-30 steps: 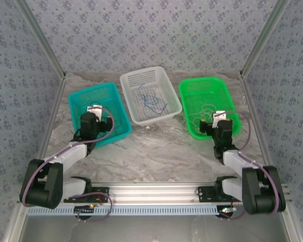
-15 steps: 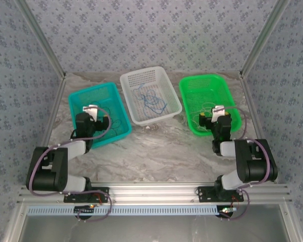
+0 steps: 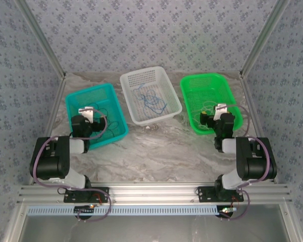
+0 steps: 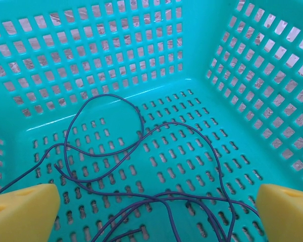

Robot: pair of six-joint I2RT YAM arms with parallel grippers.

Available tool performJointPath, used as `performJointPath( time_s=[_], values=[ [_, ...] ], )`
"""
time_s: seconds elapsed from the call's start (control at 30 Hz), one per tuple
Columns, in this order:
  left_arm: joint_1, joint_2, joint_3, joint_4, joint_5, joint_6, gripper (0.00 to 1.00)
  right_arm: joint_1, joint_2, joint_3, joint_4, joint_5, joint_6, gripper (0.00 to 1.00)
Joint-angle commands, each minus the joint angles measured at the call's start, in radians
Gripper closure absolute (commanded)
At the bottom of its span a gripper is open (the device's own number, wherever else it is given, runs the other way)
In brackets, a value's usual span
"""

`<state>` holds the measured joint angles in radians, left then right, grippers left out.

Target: Untangle the cables

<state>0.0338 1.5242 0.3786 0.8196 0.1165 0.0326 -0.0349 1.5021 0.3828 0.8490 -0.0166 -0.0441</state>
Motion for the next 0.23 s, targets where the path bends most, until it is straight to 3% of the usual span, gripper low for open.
performJointPath(
  time_s=[0.0,0.2],
  values=[
    [0.006,0.006,0.008,0.04,0.016,-0.018,0.0,-0.008,0.02,0.01,-0.051,-0.004,0.016,0.0],
    [0.006,0.008,0.019,0.02,-0.024,-0.033,0.01,0.001,0.019,0.01,-0.05,0.022,0.016,0.0]
  ],
)
